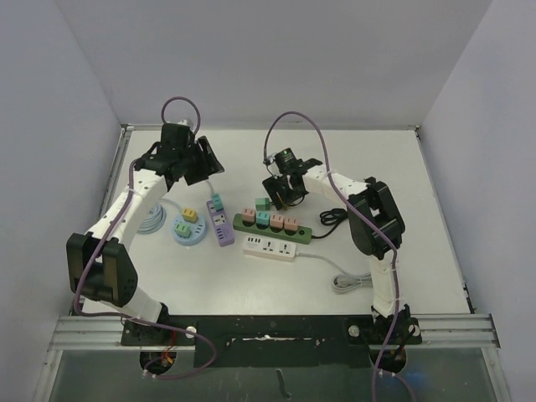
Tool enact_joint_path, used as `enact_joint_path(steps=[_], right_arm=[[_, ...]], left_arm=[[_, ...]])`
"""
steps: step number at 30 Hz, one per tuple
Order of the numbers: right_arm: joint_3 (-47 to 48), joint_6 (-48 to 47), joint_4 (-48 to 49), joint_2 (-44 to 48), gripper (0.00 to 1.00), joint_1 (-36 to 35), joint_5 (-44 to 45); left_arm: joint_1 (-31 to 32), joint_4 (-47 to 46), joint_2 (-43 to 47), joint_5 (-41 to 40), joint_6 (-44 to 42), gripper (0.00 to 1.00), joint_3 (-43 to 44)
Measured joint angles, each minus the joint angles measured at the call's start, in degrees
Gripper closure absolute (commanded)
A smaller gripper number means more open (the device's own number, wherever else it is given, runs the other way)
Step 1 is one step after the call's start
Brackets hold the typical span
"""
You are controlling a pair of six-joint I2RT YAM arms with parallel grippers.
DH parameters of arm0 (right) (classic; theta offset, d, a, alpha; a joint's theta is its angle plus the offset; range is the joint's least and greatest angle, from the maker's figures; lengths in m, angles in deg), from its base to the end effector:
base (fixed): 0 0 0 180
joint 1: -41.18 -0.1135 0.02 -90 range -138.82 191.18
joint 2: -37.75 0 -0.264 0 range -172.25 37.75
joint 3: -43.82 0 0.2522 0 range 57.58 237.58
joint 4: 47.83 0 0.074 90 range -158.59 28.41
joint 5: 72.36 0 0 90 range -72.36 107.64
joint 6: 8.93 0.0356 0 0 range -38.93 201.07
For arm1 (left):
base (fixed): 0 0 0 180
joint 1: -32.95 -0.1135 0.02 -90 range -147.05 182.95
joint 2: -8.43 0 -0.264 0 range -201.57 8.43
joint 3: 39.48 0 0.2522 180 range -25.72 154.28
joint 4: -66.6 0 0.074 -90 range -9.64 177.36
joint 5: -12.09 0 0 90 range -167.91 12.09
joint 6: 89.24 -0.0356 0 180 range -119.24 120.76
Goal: Insert the plug
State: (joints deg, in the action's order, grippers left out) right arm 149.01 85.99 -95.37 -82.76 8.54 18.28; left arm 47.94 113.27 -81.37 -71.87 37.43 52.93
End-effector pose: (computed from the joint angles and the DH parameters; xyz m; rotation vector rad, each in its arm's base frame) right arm 0.3768 0.2409 0.1768 -0.6392 2.6057 0.1943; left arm 0.3368 -0.0941 0.3129 -0.3995 2.3724 -0.5584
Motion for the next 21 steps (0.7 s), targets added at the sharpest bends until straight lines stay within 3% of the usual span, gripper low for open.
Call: enact_joint_path(steps=[9, 14, 17, 19, 21], right_arm=[[1.4, 0.7, -0.4, -1.8, 0.52, 0.7, 1.3], [1.4, 1.8, 1.0, -2.0, 0.39, 1.1, 2.3], [1.9, 3.0, 1.1, -2.3, 0.36, 1.2, 3.6], [3.0, 3.3, 1.2, -2.7, 0.39, 1.3, 4.5], [3.8, 3.5, 1.6, -3.1, 0.48, 1.4, 5.2]], left_arm=[[-1.8, -0.7, 2.6, 1.8, -0.9, 0.46, -0.6], [-2.0, -1.5, 2.7, 2.6, -0.9, 0.46, -0.8], [-2.0, -2.1, 2.7, 3.1, -0.9, 0.46, -1.5], [-2.0, -2.4, 2.7, 3.5, -0.9, 0.46, -2.1], [-2.0, -2.4, 2.7, 3.7, -0.8, 0.46, -2.6]])
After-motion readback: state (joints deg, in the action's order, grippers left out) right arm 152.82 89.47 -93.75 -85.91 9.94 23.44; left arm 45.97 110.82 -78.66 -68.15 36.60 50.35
